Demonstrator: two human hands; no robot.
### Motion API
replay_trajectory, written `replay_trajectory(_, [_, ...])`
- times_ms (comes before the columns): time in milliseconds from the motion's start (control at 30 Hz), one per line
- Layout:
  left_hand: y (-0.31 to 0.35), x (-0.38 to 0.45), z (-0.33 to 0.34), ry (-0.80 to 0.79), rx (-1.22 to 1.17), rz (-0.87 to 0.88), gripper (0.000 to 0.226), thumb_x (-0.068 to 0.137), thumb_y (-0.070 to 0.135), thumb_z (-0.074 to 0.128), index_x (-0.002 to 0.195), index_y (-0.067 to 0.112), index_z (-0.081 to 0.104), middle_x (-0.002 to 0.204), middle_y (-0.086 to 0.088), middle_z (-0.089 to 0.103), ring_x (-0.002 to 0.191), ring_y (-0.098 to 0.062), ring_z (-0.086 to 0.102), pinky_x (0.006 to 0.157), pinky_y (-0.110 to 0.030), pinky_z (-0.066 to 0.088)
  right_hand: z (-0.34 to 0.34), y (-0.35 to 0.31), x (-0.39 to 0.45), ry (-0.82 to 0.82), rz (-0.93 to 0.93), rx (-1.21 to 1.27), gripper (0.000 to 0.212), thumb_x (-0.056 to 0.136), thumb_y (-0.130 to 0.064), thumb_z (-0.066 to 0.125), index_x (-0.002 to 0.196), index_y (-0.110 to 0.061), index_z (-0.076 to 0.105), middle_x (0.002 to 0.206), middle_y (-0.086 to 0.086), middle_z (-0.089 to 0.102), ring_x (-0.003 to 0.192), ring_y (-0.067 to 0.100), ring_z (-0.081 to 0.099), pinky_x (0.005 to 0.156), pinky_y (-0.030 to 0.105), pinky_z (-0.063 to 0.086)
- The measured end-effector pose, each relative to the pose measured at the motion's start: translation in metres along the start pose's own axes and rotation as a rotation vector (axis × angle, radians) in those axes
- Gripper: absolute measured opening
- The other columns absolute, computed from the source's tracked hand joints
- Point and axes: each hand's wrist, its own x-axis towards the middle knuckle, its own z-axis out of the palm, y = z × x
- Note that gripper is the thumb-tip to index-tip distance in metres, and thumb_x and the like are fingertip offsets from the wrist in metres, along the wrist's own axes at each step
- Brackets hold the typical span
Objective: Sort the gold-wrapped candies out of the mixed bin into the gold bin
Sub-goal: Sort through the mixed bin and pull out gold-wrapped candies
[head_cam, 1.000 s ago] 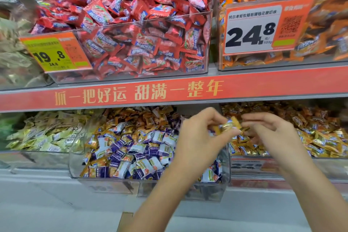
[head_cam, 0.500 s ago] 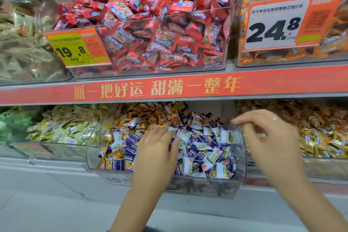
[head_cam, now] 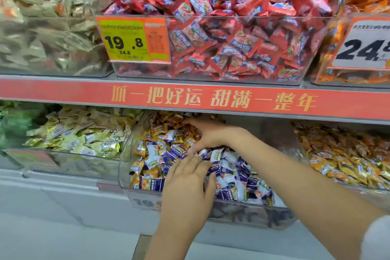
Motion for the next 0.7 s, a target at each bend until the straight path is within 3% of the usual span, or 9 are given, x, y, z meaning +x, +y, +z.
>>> replay_trajectory(67, [-0.001,0.001,0.001,-0.008,-0.004,-0.007,0.038,0.087,0.043,0.037,0.098,0.030,0.071,0.106,0.009,0.070,0.104,-0.013,0.064,0.101,-0.032,0.041,0.002,0.001,0.006,0.004,-0.008,-0.024,0.092,0.076,-0.046,0.076,0.148,-0.028,0.023,0.154,-0.003,0.028,0.137,0.019,0.033,0.107,0.031,0.034])
replay_trajectory(167, [-0.002,0.003,0.000,-0.017,-0.019,-0.013,0.038,0.085,0.044,0.038,0.095,0.029,0.072,0.103,0.010,0.070,0.103,-0.013,0.064,0.098,-0.036,0.043,0.003,0.003,0.006,-0.004,-0.032,0.005,0.078,0.080,-0.039,0.073,0.145,-0.028,0.029,0.148,-0.005,0.035,0.132,0.017,0.039,0.099,0.025,0.035])
replay_trajectory(300, [-0.003,0.007,-0.002,-0.021,-0.091,-0.065,0.042,0.083,0.044,0.037,0.094,0.026,0.073,0.100,0.007,0.070,0.101,-0.017,0.064,0.094,-0.038,0.047,0.002,-0.001,0.009,-0.043,0.003,-0.027,0.078,0.081,-0.040,0.071,0.146,-0.029,0.029,0.150,-0.004,0.035,0.134,0.018,0.037,0.105,0.029,0.036])
replay_trajectory(400, [-0.001,0.009,-0.004,-0.012,-0.109,-0.099,0.038,0.082,0.043,0.039,0.090,0.026,0.073,0.095,0.008,0.069,0.094,-0.016,0.064,0.088,-0.035,0.048,0.003,-0.004,0.007,-0.030,0.055,-0.016,0.073,0.085,-0.039,0.068,0.146,-0.020,0.034,0.151,0.000,0.036,0.137,0.020,0.036,0.107,0.030,0.033])
replay_trajectory(500, [-0.001,0.010,-0.008,0.007,-0.180,-0.118,0.027,0.082,0.035,0.050,0.088,0.022,0.072,0.092,0.007,0.068,0.090,-0.016,0.063,0.085,-0.033,0.046,0.001,-0.007,-0.002,0.036,0.005,-0.007,0.048,0.089,-0.031,0.066,0.129,-0.007,0.054,0.130,0.009,0.057,0.121,0.027,0.051,0.094,0.029,0.039])
replay_trajectory(600, [-0.004,0.013,-0.012,0.009,-0.318,-0.156,0.019,0.090,0.024,0.054,0.088,0.017,0.071,0.088,0.006,0.065,0.086,-0.015,0.059,0.083,-0.033,0.047,-0.010,-0.004,-0.016,0.049,-0.010,0.100,0.043,0.089,-0.032,0.066,0.126,-0.013,0.055,0.117,0.000,0.059,0.110,0.017,0.054,0.085,0.021,0.040])
replay_trajectory(700, [-0.004,0.015,-0.015,0.042,-0.449,-0.217,0.014,0.091,0.020,0.056,0.084,0.018,0.068,0.084,0.009,0.061,0.082,-0.011,0.057,0.075,-0.031,0.048,-0.020,0.004,-0.030,0.027,0.041,0.248,0.055,0.089,-0.042,0.063,0.136,-0.021,0.045,0.136,-0.005,0.048,0.120,0.013,0.047,0.090,0.021,0.039])
